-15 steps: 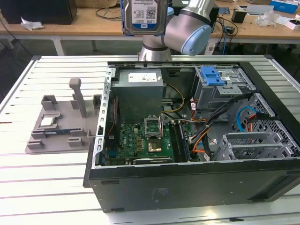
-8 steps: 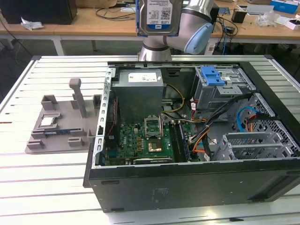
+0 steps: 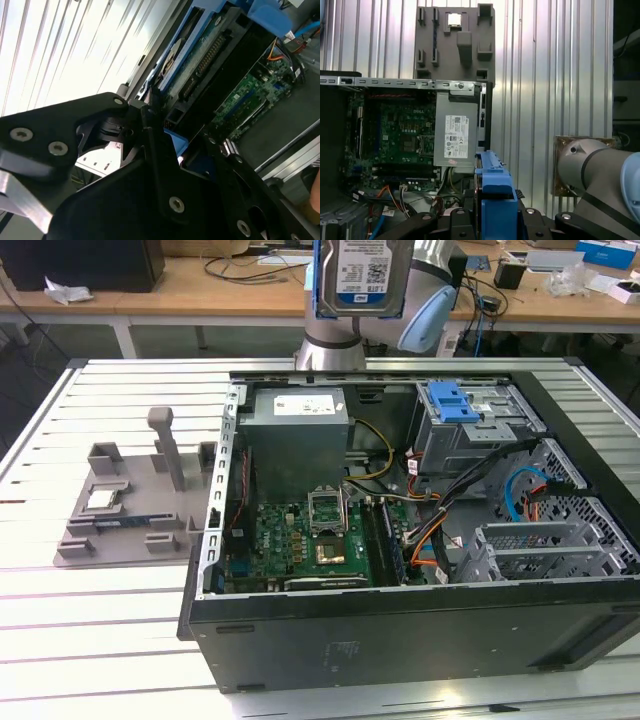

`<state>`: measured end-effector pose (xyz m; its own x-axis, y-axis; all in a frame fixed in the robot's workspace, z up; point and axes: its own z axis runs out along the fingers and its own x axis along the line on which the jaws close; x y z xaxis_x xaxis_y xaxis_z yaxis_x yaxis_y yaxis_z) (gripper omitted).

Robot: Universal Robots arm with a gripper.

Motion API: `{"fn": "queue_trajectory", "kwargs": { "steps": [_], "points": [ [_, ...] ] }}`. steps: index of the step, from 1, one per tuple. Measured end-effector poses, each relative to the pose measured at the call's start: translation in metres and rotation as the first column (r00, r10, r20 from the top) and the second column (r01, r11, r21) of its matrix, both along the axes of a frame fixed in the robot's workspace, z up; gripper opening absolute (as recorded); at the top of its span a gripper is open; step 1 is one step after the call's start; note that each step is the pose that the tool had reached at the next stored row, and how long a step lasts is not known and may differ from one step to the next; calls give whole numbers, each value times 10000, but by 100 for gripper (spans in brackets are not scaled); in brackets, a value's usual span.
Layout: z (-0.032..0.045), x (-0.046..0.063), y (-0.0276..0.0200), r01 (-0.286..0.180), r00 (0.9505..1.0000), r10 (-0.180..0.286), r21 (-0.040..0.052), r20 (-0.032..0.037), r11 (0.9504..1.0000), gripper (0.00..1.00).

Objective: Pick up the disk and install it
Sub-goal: 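Pick up the disk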

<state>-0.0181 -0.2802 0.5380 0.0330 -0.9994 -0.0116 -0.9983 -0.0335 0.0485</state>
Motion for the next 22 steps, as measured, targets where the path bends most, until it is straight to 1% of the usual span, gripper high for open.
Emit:
{"fn": "queue_trajectory", "kwargs": {
  "steps": [11,12,14,16,19,20,21,22],
  "points": [
    [-15,260,-2,0,10000,0,-3,0,10000,37],
    [-18,309,-3,0,10000,0,-5,0,10000,37],
    [-22,340,-5,0,10000,0,-4,1,10000,37],
    [-29,350,-66,1,10000,-1,-4,0,10000,37],
    [-36,353,-178,-1,10000,1,-4,0,10000,37],
    [-39,353,-236,1,10000,-1,-4,0,10000,37],
    [-42,354,-274,2,10000,-2,-3,1,10000,37],
    [-45,355,-339,-1,10000,1,-4,0,10000,37]
  ]
}}
